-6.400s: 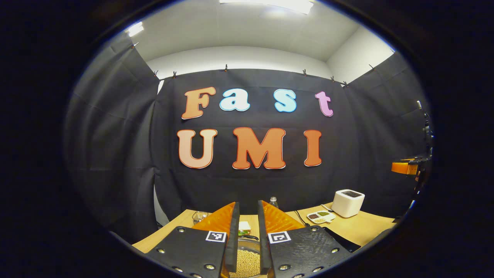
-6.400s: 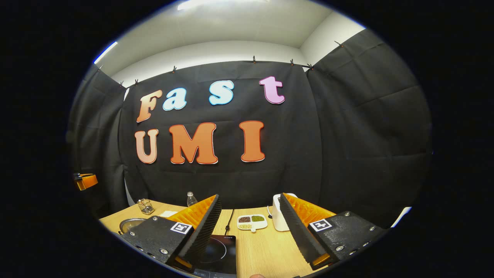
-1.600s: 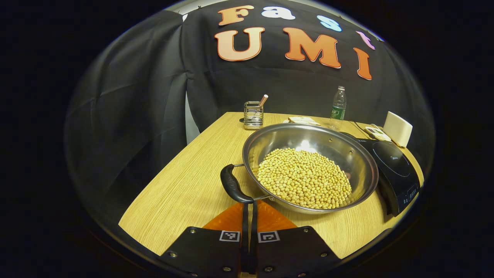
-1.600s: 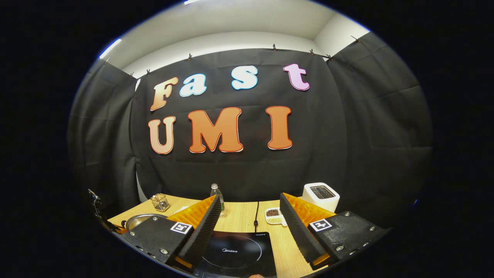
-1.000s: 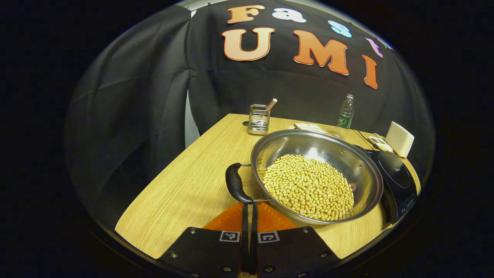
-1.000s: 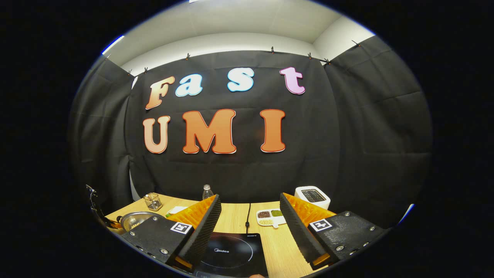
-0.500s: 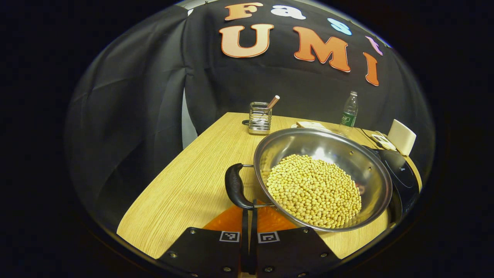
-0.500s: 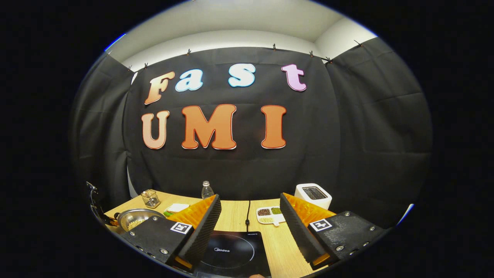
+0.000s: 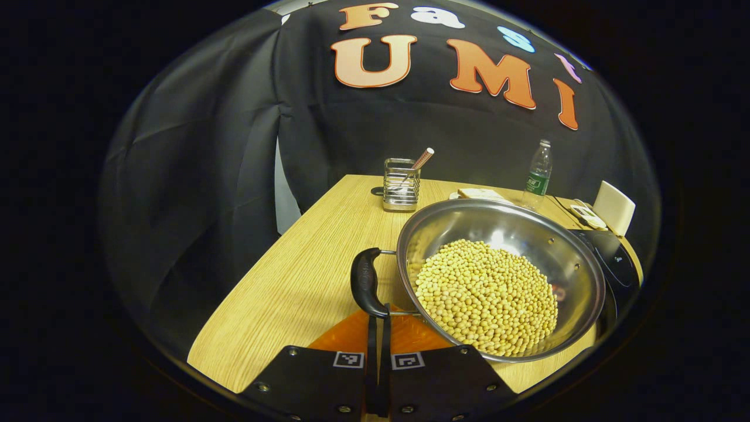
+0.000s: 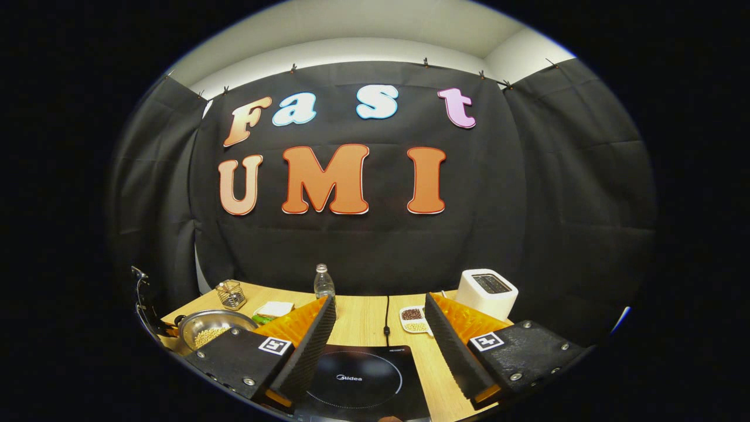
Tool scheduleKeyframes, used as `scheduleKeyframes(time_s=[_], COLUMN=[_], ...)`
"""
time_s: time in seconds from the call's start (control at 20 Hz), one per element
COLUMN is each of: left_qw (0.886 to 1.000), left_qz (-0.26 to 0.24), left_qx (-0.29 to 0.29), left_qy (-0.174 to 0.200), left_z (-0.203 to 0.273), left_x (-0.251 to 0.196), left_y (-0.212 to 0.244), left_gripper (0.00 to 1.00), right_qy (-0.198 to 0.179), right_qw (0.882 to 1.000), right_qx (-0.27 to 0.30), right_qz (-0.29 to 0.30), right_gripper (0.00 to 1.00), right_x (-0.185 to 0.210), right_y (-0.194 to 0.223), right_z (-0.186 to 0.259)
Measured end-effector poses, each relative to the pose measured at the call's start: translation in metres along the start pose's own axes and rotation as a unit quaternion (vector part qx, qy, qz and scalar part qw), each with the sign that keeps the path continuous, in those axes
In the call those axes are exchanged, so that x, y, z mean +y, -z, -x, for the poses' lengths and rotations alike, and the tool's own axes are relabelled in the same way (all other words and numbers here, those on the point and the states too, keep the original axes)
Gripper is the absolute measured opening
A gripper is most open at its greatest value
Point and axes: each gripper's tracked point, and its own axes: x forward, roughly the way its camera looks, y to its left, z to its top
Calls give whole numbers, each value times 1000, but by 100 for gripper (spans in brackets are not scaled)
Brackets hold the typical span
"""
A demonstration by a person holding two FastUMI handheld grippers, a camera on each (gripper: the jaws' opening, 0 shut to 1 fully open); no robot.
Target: First push the handle of the pot to place it horizontally, then grasp the pot with both hands and set it on the induction cooktop.
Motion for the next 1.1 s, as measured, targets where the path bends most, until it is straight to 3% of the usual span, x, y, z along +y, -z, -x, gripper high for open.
scheduleKeyframes(time_s=[0.4,0.75,1.1], left_qw=[1000,999,994], left_qz=[13,29,-7], left_qx=[-6,-26,-110], left_qy=[9,20,25], left_z=[-12,14,38], left_x=[12,17,5], left_y=[-13,-18,-72], left_gripper=[5,2,2], right_qy=[-11,-30,-59], right_qw=[1000,998,993], right_qx=[15,46,100], right_qz=[-9,-26,-13], right_gripper=[95,95,95], right_x=[33,80,152], right_y=[17,47,104], right_z=[-6,-18,-34])
